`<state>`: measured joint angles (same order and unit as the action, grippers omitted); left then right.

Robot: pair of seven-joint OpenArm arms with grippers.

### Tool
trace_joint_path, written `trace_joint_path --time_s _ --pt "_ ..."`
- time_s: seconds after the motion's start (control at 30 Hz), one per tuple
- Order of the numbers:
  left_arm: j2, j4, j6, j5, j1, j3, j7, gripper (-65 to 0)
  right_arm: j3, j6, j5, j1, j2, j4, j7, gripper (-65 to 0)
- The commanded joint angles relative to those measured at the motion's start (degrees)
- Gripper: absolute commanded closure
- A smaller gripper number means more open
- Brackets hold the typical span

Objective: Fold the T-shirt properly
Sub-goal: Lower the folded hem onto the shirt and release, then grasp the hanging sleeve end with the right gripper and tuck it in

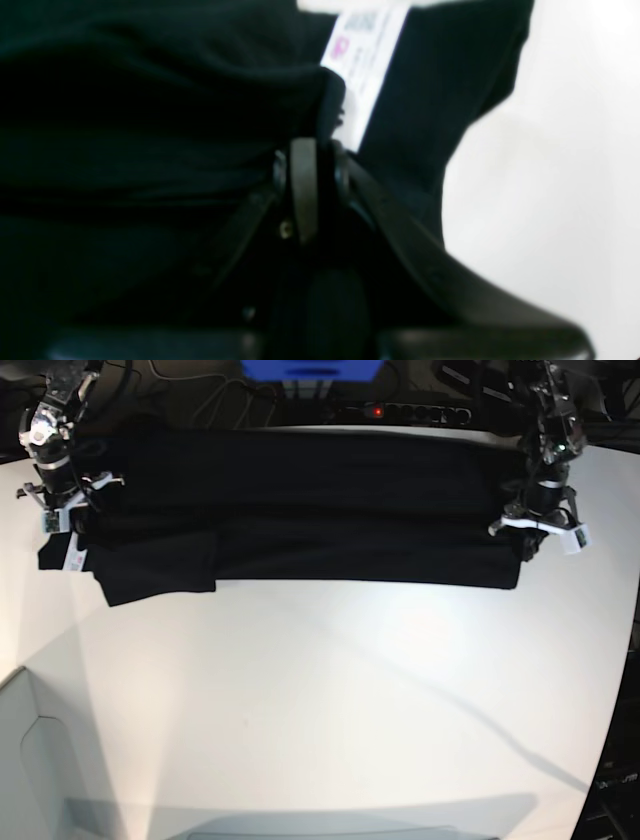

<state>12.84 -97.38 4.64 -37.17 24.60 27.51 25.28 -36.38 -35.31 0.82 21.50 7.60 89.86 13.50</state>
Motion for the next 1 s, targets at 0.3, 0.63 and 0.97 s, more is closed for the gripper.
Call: trace_joint_path --time_s 0.3,0.63,0.97 --pt "0.65 -0.59 0.23 -0.33 -0.38 -3.73 -1.50 0.0 -1.47 -0.34 -0.69 -0.09 0.62 7.59 -0.97 0.0" --pt "0.65 -0.59 0.23 -0.33 -2.14 -5.22 -1.67 0.0 -3.22 -0.34 -0.78 2.11 -0.25 11.37 -0.88 0.0" --pt "0.74 -0.59 0.23 -0.24 -5.83 -5.22 -1.50 0.0 -3.14 -0.34 -0.78 1.93 1.59 4.68 -0.88 0.0"
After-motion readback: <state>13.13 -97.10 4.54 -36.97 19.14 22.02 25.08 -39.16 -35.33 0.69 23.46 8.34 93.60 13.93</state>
